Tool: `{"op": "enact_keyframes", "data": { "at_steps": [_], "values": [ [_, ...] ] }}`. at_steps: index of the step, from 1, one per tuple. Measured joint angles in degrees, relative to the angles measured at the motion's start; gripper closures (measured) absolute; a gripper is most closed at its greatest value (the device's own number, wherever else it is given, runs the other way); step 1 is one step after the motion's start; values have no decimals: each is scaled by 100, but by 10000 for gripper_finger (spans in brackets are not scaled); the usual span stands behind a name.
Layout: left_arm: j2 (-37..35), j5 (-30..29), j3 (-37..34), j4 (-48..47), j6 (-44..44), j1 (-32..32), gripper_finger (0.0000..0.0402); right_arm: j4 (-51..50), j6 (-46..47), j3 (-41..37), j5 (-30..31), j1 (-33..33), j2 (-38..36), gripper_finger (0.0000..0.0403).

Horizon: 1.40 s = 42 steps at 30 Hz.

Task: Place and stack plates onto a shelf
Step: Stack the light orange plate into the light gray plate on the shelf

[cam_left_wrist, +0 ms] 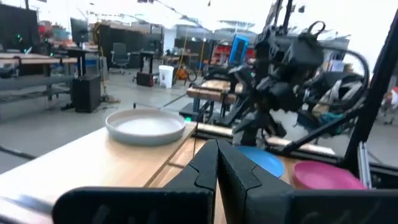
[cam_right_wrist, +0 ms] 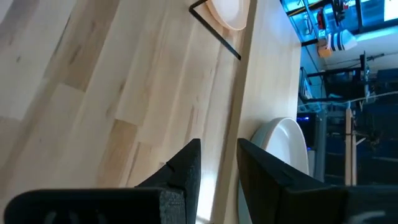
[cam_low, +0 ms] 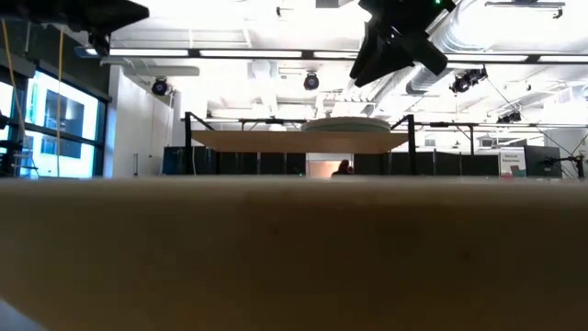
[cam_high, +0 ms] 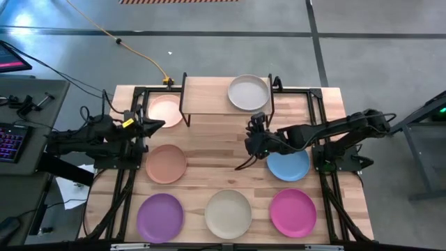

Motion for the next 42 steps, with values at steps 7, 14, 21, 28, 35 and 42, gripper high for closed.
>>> {"op": "enact_keyframes", "data": {
  "at_steps": [7,14,21,28,35,42],
  "values": [
    [506,644,0,254,300,0,365,-44,126,0,31,-6,0,308],
    [1378,303,99,595,-27,3,316,-46,191,0,35,-6,0,308],
    [2251,278,968,-1026,-749,2,318,-607,873,2,7,-6,0,308],
    [2849,274,1424,-2399,-1053,0,323,-1333,1684,2,-809,128,0,308],
    [3314,273,1429,-3126,-1529,0,323,-1358,1924,2,-1068,458,0,308],
    [3798,274,1429,-3189,-1654,2,323,-1230,1935,2,-1071,556,0,308]
  ]
}}
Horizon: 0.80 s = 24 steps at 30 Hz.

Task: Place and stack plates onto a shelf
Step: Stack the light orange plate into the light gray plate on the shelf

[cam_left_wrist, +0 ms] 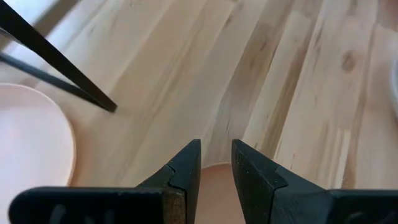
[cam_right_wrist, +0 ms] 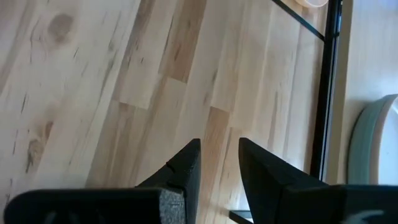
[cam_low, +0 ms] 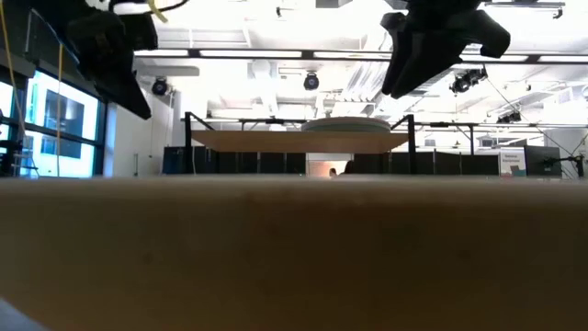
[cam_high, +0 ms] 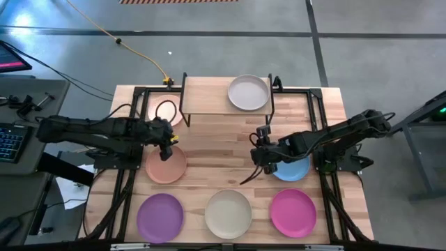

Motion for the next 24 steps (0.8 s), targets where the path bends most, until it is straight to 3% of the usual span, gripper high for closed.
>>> {"op": "enact_keyframes", "data": {
  "at_steps": [9,24],
  "values": [
    [885,530,0,-7,30,-4,323,3,83,0,-2,0,0,308],
    [2465,539,-2,42,669,0,323,-3,194,0,-48,0,0,308]
  ]
}}
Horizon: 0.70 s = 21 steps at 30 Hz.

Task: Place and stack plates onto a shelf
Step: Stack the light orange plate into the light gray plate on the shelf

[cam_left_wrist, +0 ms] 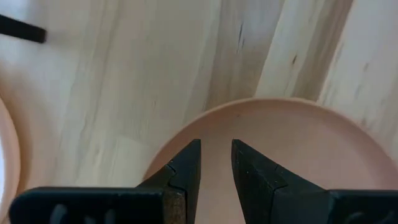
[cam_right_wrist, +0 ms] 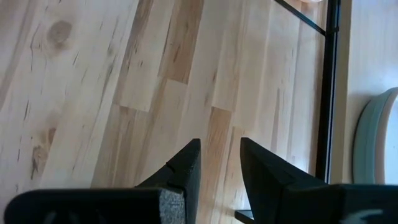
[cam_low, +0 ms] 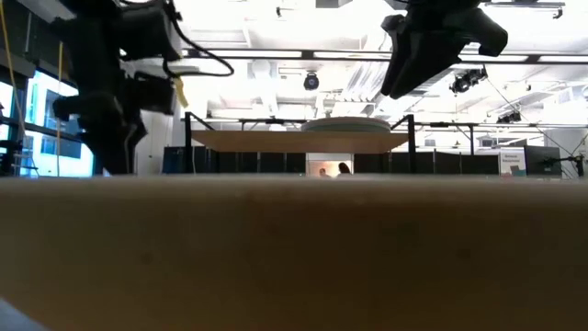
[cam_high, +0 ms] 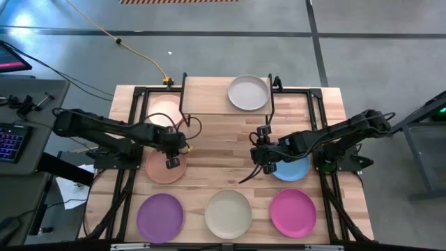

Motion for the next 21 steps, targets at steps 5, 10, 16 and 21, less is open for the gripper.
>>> {"op": "enact_keyframes", "data": {
  "at_steps": [5,10,16,21],
  "values": [
    [313,-61,-2,205,136,0,323,-2,0,0,-16,0,0,308],
    [487,-108,-2,267,387,0,323,-2,4,0,-239,0,0,308],
    [575,-351,-2,271,440,-1,323,-2,115,0,-299,-2,0,308],
    [573,-370,2,268,442,0,323,-4,109,0,-299,0,0,308]
  ]
}}
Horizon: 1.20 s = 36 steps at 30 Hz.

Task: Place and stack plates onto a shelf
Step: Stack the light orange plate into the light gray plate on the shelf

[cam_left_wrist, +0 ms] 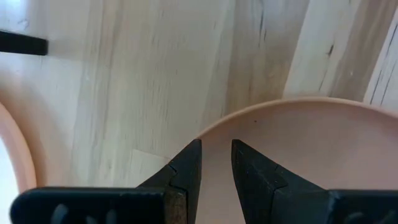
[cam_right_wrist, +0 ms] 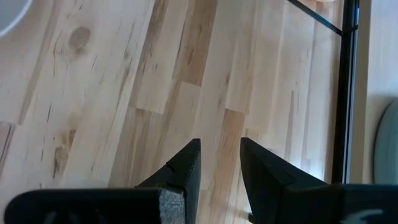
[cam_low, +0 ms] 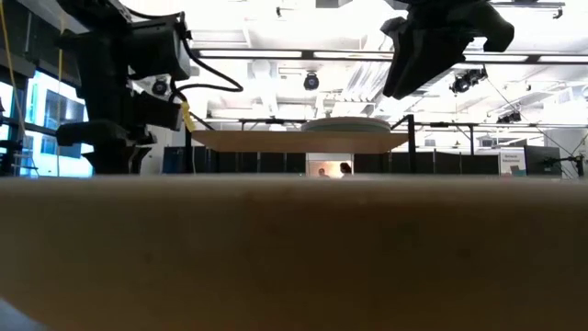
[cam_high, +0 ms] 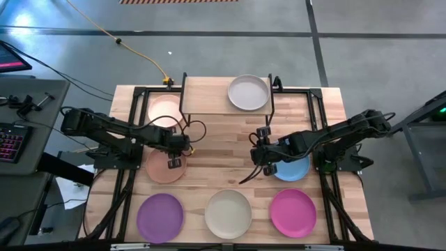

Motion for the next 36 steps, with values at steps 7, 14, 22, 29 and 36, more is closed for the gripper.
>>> {"op": "enact_keyframes", "data": {
  "at_steps": [7,14,22,29,36],
  "values": [
    [0,0,0,-9,352,0,323,0,-15,0,0,-2,0,308],
    [-2,-234,2,-9,557,0,323,0,-13,0,0,-2,0,308],
    [-2,-236,2,20,1124,1,323,0,-15,0,0,-1,0,308],
    [-2,-265,11,205,1247,138,323,0,-15,0,0,-1,0,308],
    [-4,164,11,203,1485,269,323,0,-15,0,0,0,0,308]
  ]
}}
